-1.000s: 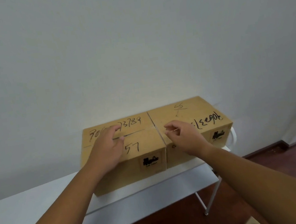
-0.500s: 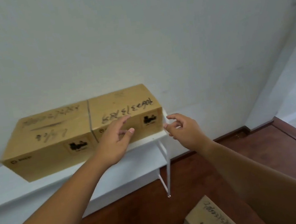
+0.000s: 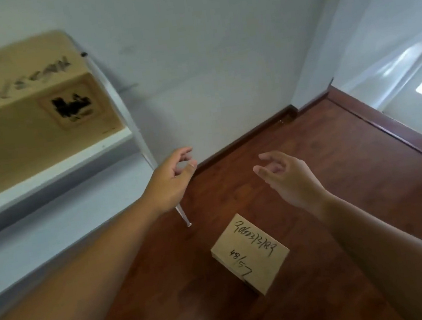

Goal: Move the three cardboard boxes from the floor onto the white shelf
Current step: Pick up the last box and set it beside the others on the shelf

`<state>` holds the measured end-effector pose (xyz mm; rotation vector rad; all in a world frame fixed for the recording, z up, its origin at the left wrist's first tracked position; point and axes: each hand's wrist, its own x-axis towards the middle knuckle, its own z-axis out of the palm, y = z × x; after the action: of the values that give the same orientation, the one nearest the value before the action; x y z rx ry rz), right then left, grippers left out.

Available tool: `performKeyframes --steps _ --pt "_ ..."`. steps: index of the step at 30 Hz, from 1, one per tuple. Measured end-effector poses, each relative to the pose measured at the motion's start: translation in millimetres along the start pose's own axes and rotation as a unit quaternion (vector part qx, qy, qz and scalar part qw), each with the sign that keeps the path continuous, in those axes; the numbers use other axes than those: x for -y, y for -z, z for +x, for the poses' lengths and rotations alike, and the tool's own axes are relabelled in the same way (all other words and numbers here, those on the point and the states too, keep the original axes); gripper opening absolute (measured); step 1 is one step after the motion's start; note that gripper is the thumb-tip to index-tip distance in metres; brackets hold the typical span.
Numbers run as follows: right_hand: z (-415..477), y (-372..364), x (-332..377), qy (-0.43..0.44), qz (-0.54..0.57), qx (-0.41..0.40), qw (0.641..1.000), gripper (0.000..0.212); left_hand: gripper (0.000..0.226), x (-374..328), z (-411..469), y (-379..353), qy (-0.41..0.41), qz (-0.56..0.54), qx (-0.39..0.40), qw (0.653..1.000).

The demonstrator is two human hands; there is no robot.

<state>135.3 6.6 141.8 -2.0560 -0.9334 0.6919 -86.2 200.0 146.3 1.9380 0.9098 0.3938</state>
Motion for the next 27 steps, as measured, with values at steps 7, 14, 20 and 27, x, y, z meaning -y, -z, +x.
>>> performKeyframes --steps 7,14,20,27 --pt "-4 -26 -147 -0.073 0.004 -0.059 0.996 0.050 0.052 88 50 -120 0.001 0.038 0.100 0.994" --pt "2 -103 -319 -0.139 -0.001 -0.080 0.987 0.061 0.061 217 83 -248 0.028 0.080 0.180 0.980" --pt "0 -190 -439 -0.216 -0.030 0.002 0.976 0.090 0.065 332 87 -324 0.078 0.098 0.201 0.972" --pt "0 -275 -509 -0.321 0.014 0.096 0.942 0.088 0.071 442 85 -375 0.246 0.091 0.214 0.941"
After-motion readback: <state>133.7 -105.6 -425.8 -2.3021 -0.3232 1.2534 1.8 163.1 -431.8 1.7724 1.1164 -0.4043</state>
